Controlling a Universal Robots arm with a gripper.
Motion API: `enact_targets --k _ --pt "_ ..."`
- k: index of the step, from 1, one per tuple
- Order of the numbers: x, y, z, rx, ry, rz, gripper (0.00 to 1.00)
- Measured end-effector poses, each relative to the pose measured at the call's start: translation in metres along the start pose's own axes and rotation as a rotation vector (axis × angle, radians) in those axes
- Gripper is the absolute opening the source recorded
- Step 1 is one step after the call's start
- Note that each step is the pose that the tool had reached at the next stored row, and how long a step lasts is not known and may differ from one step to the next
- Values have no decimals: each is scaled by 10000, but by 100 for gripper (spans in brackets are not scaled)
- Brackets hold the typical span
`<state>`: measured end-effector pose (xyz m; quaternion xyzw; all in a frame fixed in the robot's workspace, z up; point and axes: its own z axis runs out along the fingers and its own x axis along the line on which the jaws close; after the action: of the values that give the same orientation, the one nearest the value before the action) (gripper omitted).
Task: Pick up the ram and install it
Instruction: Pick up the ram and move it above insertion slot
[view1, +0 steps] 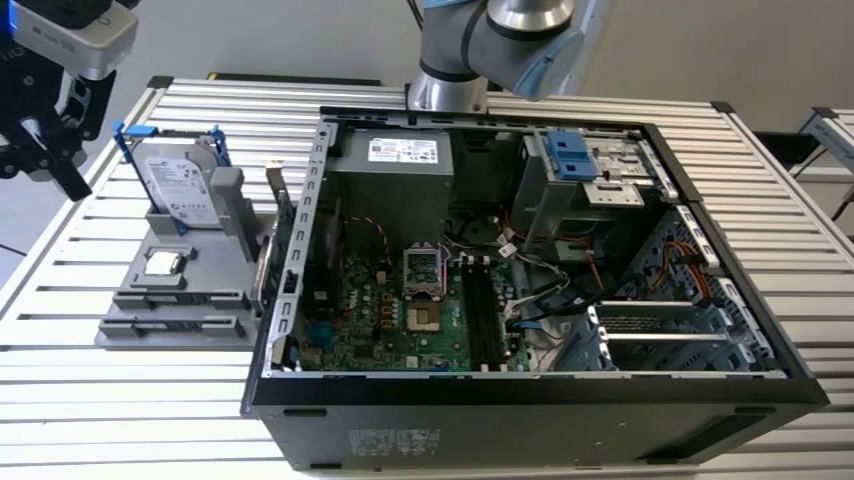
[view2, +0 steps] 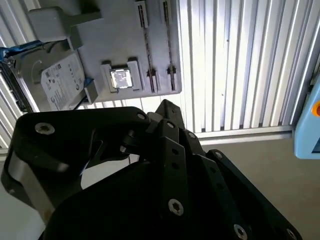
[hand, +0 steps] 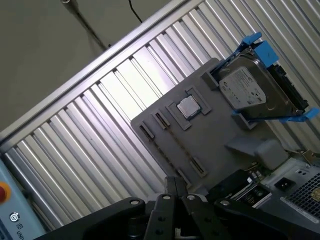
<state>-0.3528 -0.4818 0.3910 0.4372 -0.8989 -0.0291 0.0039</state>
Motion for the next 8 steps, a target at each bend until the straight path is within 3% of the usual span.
enact_targets --k 8 --pt "-10 9 0 125 -39 -259 0"
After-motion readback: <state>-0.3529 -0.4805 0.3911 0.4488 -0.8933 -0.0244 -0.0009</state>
